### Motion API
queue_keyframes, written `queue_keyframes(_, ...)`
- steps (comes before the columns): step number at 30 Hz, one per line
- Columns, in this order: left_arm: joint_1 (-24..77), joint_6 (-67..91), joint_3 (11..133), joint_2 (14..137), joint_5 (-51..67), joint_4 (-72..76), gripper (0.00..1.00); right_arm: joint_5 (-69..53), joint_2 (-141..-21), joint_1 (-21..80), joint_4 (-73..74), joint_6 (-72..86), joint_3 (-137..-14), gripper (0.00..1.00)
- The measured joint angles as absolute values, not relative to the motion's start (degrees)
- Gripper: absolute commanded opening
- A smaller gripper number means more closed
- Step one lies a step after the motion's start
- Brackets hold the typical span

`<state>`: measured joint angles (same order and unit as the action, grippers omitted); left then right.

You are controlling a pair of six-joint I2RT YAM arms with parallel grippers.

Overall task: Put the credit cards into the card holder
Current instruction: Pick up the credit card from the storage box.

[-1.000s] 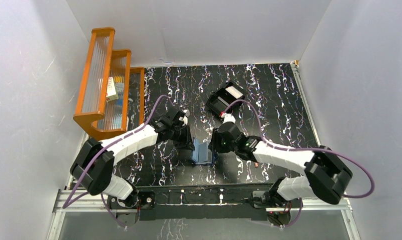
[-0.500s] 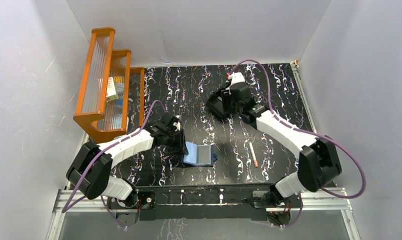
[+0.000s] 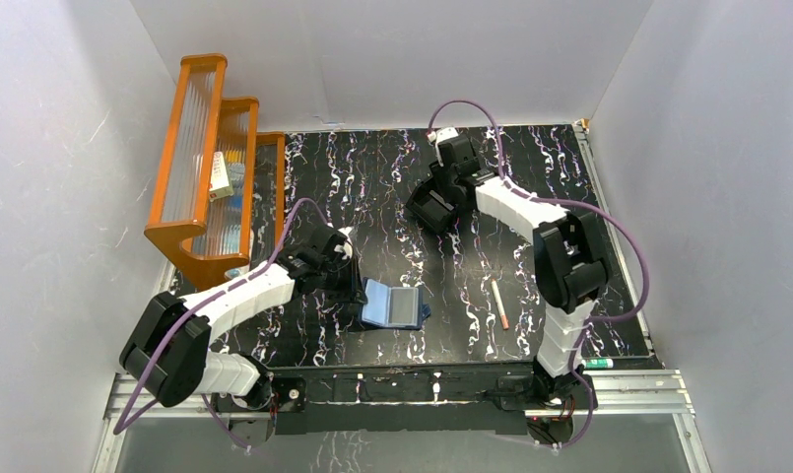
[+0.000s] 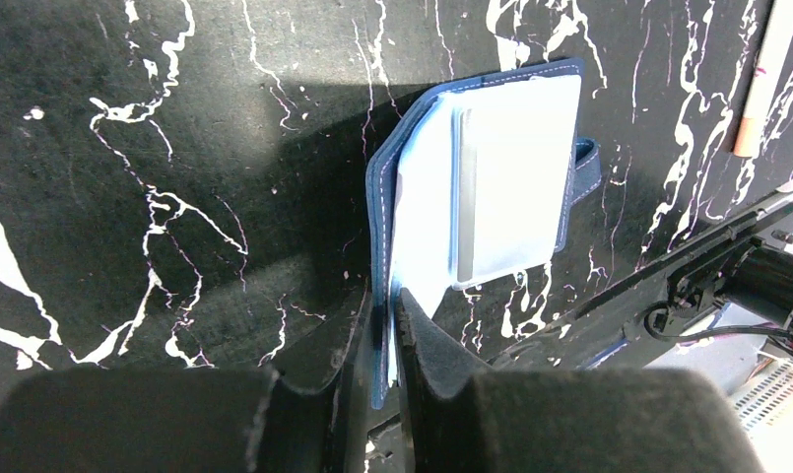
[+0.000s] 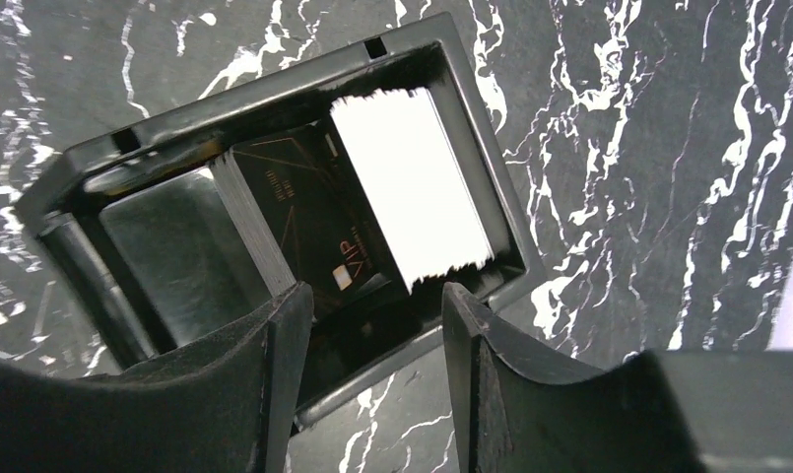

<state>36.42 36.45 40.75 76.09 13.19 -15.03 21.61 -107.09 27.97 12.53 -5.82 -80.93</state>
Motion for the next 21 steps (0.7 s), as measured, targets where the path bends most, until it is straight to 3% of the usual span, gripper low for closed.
queue_keyframes(14, 36.42, 36.6, 39.55, 75.77, 15.73, -12.6, 0.13, 27.14, -117.47, 27.97, 13.19, -15.9, -87.66, 0.6)
queue_keyframes(21, 36.42, 36.69, 38.89, 75.59, 16.12, -12.23, 0.13, 30.35, -119.37, 27.97, 11.49, -19.25, -87.85, 0.53)
